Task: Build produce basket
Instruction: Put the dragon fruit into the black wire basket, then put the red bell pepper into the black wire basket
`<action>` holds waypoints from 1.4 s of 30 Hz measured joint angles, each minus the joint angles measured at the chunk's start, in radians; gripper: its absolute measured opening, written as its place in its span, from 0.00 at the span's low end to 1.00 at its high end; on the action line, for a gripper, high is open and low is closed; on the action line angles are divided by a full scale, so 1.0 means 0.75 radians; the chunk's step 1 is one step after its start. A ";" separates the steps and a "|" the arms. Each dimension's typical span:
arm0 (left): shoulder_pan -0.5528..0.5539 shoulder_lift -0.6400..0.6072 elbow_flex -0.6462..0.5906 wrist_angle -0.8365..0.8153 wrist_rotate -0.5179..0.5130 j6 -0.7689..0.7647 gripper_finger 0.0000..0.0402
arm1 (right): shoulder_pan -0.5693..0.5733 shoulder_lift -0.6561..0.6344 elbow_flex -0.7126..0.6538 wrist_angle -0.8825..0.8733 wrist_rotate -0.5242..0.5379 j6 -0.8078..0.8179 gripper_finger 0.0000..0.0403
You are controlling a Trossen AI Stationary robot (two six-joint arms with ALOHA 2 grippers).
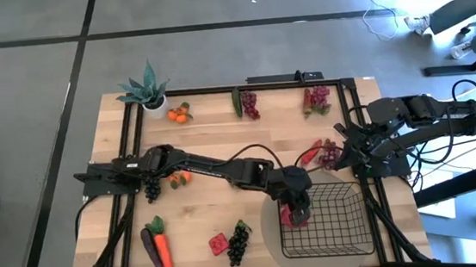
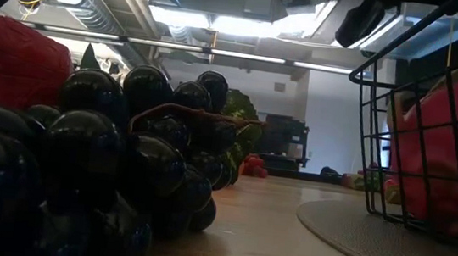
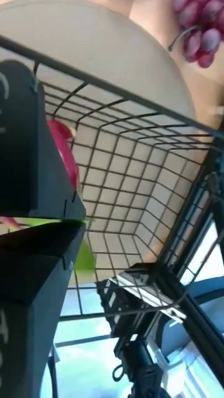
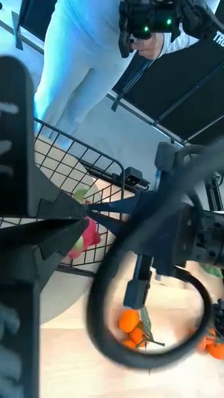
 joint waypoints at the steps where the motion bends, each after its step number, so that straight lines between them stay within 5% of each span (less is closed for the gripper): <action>1: 0.001 0.003 -0.001 -0.005 -0.002 0.000 0.00 | 0.000 0.000 0.000 0.001 0.000 -0.001 0.00; 10: 0.010 0.003 -0.002 -0.003 -0.007 -0.001 0.01 | 0.000 0.000 0.000 0.003 0.021 0.001 0.00; 22: 0.051 0.003 -0.002 -0.004 -0.021 -0.001 0.20 | 0.000 0.000 0.000 0.006 0.022 0.005 0.00; 42: 0.121 -0.037 -0.003 -0.010 -0.027 0.177 0.20 | 0.000 0.001 0.000 0.005 0.024 -0.037 0.00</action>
